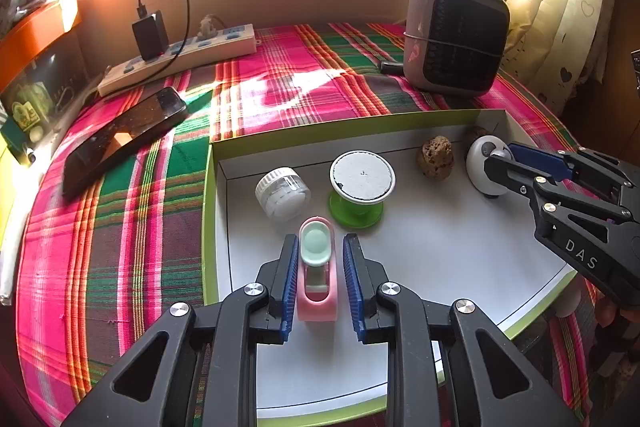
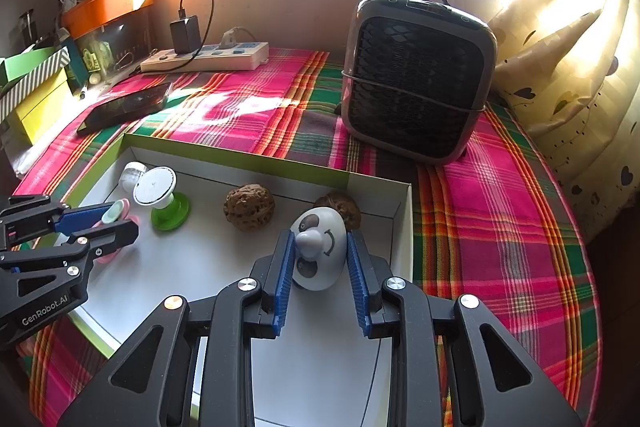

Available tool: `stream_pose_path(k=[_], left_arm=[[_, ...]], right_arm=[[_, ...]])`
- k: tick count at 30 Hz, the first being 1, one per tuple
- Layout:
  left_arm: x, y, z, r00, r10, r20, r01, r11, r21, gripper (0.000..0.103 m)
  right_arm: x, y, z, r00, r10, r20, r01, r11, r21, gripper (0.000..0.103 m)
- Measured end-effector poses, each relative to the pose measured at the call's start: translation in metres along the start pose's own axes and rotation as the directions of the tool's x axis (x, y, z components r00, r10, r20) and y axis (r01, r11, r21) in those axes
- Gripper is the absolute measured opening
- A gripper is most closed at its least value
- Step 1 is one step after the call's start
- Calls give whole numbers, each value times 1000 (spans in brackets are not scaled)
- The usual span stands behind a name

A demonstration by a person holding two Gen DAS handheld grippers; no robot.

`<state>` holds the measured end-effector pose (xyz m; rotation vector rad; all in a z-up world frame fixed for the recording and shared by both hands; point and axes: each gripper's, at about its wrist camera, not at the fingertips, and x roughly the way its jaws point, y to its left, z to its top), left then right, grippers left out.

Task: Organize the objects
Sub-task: 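Lower and open the left tool to stand the clip in the box while the right tool releases the figurine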

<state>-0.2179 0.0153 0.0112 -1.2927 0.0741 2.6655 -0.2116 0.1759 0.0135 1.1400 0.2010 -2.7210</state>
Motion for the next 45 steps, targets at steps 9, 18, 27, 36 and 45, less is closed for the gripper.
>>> stream_pose_path(k=[9, 18, 27, 36, 45], left_arm=[[-1, -2, -1, 1000, -4, 0, 4, 1000, 11, 28], [-2, -2, -1, 1000, -4, 3, 4, 1000, 7, 33], [-6, -1, -3, 1000, -5, 5, 5, 1000, 0, 35], [-17, -4, -6, 1000, -9, 17, 9, 1000, 1, 35], [-35, -6, -13, 999, -22, 42, 23, 1000, -5, 35]], right_arm=[[-2, 1, -2, 1000, -7, 4, 7, 1000, 3, 38], [-2, 2, -2, 1000, -15, 5, 15, 1000, 2, 38], [-10, 3, -4, 1000, -11, 17, 11, 1000, 10, 39], [-21, 4, -8, 1000, -10, 29, 9, 1000, 26, 39], [-39, 4, -16, 999, -4, 50, 1, 999, 53, 39]])
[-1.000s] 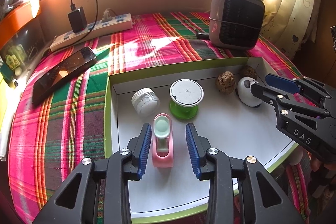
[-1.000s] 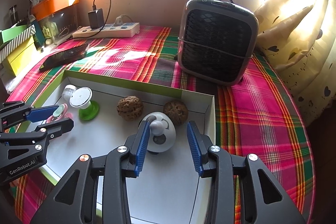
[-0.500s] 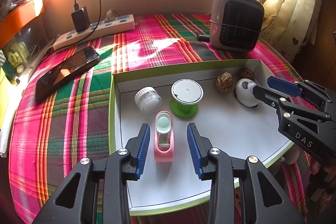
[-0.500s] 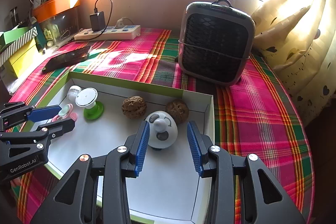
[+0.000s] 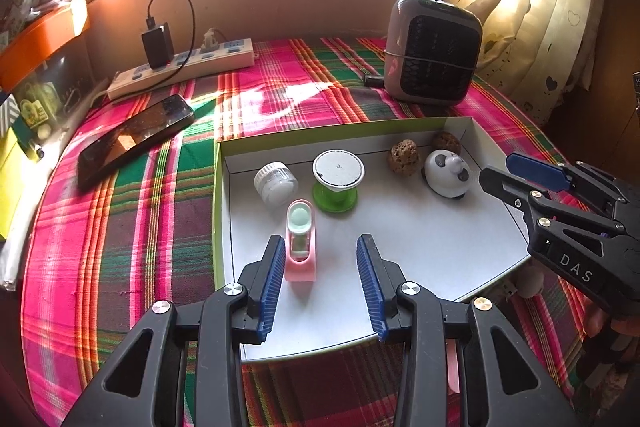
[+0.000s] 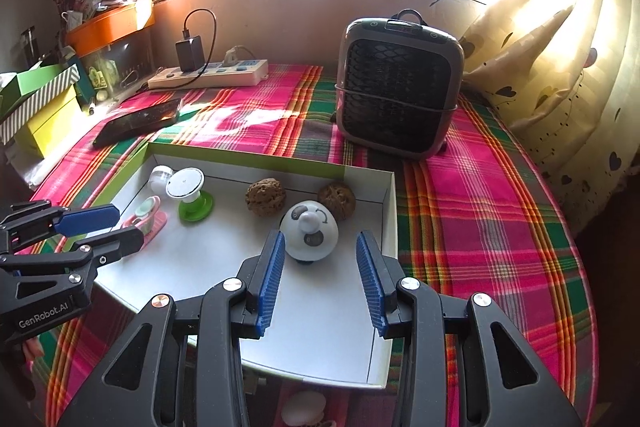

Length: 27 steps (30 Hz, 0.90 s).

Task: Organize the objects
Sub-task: 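Lower and open the left tool to stand the clip in the box while the right tool releases the figurine, then withdraw both open tools from the box toward the remaining pink clip and black remote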

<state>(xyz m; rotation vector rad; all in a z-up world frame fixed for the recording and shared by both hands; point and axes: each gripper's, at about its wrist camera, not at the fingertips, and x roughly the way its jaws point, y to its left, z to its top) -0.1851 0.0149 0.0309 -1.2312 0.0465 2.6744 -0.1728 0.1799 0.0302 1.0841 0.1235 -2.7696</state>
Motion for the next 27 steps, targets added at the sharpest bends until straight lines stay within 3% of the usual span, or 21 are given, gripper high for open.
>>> stream_pose_path(k=[12, 27], left_arm=[[-23, -4, -17, 999, -6, 31, 6, 1000, -8, 35], [-50, -7, -44, 998, -30, 60, 31, 999, -27, 35]], right_arm=[[-20, 0, -16, 1000, 10, 16, -10, 999, 30, 39], [-55, 14, -45, 996, 77, 35, -79, 996, 40, 39]])
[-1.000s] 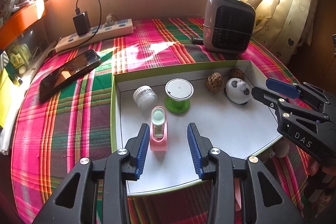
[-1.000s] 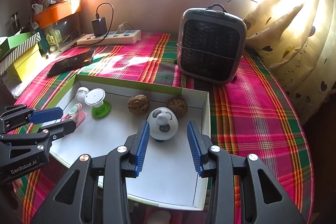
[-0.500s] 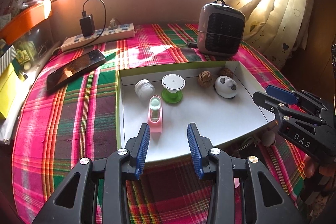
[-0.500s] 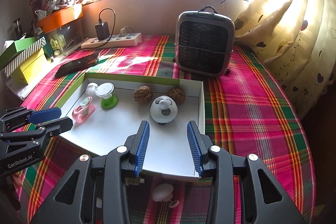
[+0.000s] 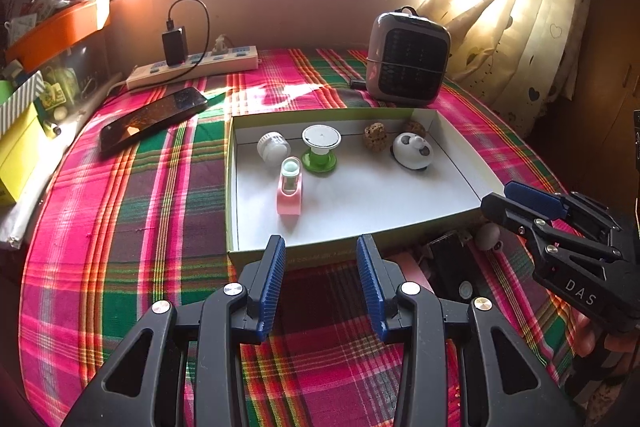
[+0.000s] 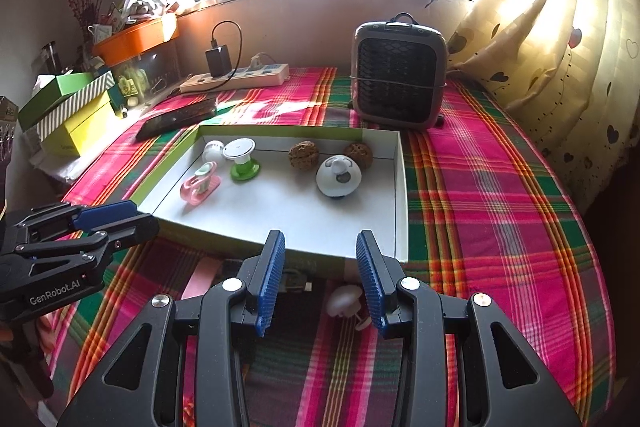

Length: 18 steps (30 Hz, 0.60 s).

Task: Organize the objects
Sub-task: 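Withdraw both open tools from the box toward the remaining pink clip and black remote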

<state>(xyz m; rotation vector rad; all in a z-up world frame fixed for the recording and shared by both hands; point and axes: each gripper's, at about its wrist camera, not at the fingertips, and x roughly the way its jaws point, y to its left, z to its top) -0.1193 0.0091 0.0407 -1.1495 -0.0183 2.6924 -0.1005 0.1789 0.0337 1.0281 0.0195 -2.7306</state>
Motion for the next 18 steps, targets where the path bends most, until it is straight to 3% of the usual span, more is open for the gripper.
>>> stream_pose_path(k=[18], left_arm=[[-8, -2, -23, 999, -33, -19, 33, 999, -19, 36]], right_arm=[[6, 32, -32, 995, 66, -78, -69, 997, -35, 39]])
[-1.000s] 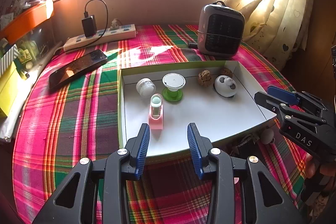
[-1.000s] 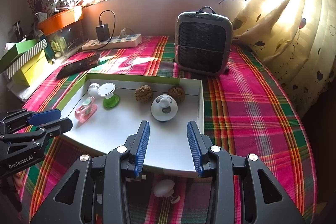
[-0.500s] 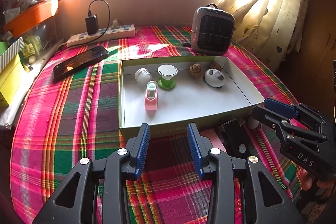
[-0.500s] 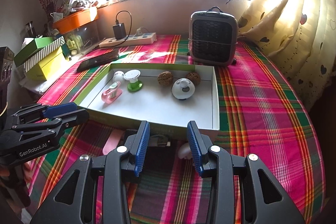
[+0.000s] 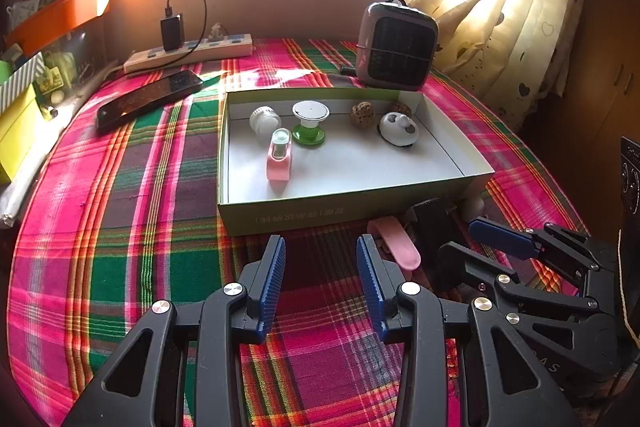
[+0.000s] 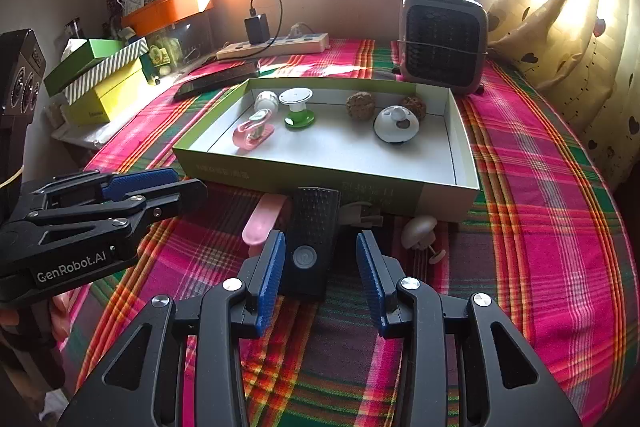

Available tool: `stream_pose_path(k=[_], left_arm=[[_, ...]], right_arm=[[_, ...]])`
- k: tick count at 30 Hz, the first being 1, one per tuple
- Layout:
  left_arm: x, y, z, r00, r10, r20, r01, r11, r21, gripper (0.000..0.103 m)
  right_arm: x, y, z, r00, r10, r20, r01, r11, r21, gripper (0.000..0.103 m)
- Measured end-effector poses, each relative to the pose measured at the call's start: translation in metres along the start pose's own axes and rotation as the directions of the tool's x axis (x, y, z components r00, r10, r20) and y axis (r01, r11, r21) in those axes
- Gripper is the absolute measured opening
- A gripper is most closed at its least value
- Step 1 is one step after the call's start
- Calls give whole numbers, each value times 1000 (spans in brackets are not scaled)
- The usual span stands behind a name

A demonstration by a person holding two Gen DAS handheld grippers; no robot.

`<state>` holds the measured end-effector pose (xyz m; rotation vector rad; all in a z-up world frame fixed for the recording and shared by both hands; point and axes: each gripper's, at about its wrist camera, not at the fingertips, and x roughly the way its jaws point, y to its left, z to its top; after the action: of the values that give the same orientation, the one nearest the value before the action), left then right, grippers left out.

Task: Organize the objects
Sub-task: 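Withdraw both open tools from the box toward the remaining pink clip and black remote, then grasp the second pink clip with the left tool while the right tool grasps the black remote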

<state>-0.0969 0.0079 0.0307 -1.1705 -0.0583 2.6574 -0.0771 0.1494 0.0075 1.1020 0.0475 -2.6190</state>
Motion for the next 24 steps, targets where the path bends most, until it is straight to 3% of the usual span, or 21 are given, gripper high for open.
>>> stream_pose_path(k=[24], left_arm=[[12, 0, -5, 997, -57, -43, 57, 998, -2, 35]], right_arm=[[14, 7, 1, 998, -36, -60, 35, 999, -21, 39]])
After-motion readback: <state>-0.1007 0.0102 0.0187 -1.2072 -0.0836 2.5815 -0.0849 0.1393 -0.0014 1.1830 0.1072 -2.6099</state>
